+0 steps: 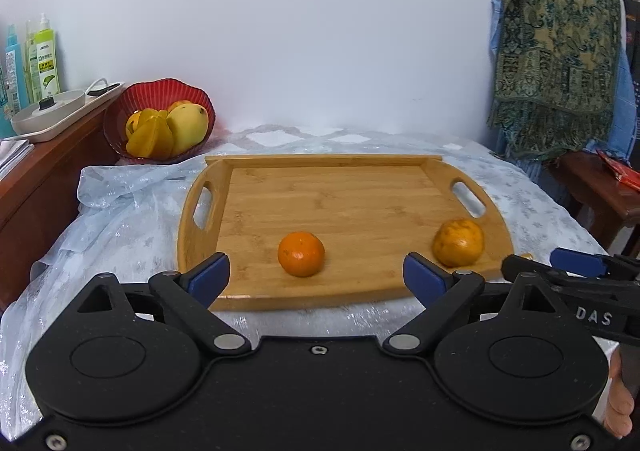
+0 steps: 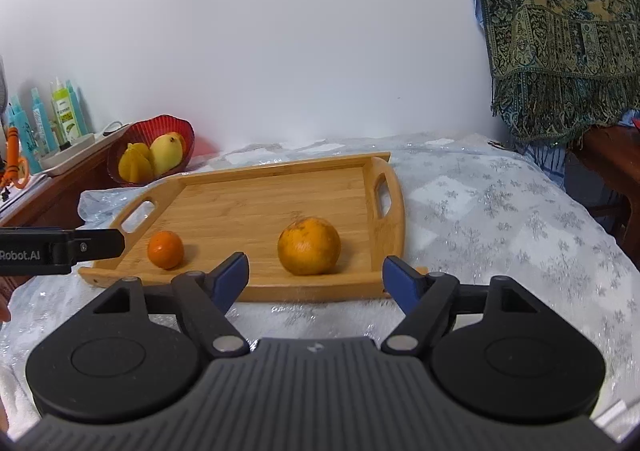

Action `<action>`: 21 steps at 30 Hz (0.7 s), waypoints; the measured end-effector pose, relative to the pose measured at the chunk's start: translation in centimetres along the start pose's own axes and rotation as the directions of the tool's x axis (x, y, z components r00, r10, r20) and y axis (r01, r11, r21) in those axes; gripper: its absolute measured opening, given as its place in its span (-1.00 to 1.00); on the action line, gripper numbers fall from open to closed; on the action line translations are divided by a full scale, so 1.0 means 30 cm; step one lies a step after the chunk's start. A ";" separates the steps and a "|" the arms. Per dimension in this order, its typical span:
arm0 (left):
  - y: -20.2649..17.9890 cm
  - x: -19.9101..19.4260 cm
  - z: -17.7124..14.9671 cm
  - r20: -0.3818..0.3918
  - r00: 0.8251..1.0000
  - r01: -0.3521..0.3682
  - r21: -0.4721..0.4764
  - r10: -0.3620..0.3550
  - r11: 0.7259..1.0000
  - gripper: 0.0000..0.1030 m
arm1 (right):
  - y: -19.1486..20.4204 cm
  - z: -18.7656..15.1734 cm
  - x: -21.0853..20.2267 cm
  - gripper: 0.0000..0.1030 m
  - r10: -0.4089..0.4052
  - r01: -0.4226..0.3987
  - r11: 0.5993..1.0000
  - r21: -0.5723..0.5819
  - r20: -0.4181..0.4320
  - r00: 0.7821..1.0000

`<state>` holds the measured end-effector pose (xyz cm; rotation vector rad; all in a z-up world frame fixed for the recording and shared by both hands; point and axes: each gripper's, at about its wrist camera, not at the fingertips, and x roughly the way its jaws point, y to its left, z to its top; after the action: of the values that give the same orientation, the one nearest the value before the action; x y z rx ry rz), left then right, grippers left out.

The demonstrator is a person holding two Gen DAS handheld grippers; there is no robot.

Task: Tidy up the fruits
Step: 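Lower both fruits onto the tray and open both grippers, then withdraw both grippers from the tray toward the remaining fruits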

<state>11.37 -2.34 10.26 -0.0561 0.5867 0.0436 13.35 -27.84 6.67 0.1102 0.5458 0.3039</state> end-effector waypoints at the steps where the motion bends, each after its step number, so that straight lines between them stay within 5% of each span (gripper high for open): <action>1: -0.003 -0.009 -0.008 0.002 1.000 -0.001 0.007 0.001 1.000 0.82 | 0.002 -0.003 -0.004 0.65 0.001 -0.001 1.000 0.003 0.001 1.000; 21: 0.017 -0.090 -0.124 -0.015 1.000 0.000 -0.009 0.000 1.000 0.83 | 0.025 -0.082 -0.063 0.70 0.013 -0.013 1.000 0.012 0.002 1.000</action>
<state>7.05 -2.15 8.65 -0.0648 0.6018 0.0454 10.35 -27.67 5.65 0.1254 0.5448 0.3128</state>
